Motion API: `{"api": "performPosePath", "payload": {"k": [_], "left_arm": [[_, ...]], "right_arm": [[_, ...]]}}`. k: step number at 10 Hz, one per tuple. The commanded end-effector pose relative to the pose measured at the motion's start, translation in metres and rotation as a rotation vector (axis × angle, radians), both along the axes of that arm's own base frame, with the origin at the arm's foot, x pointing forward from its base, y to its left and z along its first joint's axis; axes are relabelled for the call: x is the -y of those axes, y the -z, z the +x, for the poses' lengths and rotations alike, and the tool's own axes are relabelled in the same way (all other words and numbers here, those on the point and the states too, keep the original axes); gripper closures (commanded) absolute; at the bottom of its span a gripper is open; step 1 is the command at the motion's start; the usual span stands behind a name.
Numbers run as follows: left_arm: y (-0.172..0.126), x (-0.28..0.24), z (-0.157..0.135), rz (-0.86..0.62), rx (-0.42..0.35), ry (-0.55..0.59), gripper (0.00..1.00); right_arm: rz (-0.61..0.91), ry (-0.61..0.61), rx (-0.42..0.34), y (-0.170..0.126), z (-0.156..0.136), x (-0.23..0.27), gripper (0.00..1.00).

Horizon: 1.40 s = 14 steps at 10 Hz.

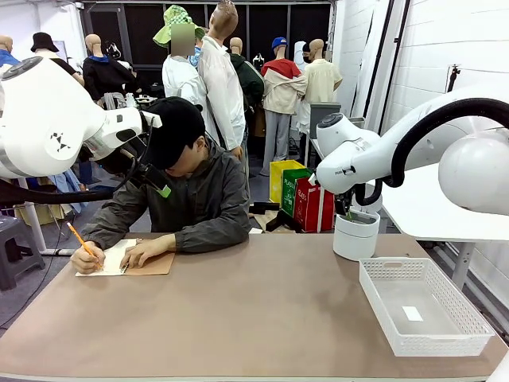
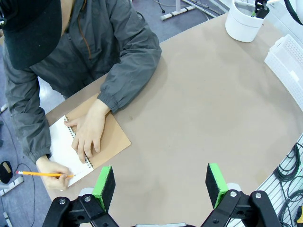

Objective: Sort the paper based on its condition.
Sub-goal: If a person hands you a paper, place it in the Organizing basket , and if it's crumpled, put it in the Trash can.

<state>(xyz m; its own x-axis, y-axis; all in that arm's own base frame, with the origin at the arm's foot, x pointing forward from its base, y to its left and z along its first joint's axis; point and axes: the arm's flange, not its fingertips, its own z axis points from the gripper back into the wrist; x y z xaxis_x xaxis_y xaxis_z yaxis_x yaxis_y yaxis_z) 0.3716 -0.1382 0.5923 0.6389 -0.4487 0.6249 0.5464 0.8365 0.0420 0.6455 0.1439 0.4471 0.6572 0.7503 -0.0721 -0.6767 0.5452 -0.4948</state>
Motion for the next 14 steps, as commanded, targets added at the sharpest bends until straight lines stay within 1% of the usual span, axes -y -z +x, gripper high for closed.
{"api": "performPosePath", "payload": {"k": [1,7,9,11,13,14], "left_arm": [[-0.001,-0.001,0.000,-0.003,0.002,-0.001,0.00],[-0.001,-0.001,0.000,-0.003,0.002,-0.001,0.00],[-0.001,-0.001,0.000,-0.003,0.002,-0.001,0.00],[-0.001,-0.001,0.000,-0.003,0.002,-0.001,0.00],[-0.001,-0.001,0.000,-0.003,0.002,-0.001,0.00],[-0.001,-0.001,0.000,-0.003,0.002,-0.001,0.00]], "right_arm": [[-0.003,-0.007,0.006,0.002,0.001,0.001,0.00],[0.000,0.000,0.000,0.000,0.000,0.000,0.00],[0.179,-0.023,0.029,-0.016,-0.026,-0.003,0.00],[0.290,-0.078,0.018,-0.038,-0.057,-0.018,0.00],[0.392,-0.189,0.006,-0.050,-0.086,-0.034,0.00],[0.443,-0.249,0.025,-0.055,-0.104,-0.042,0.00]]}}
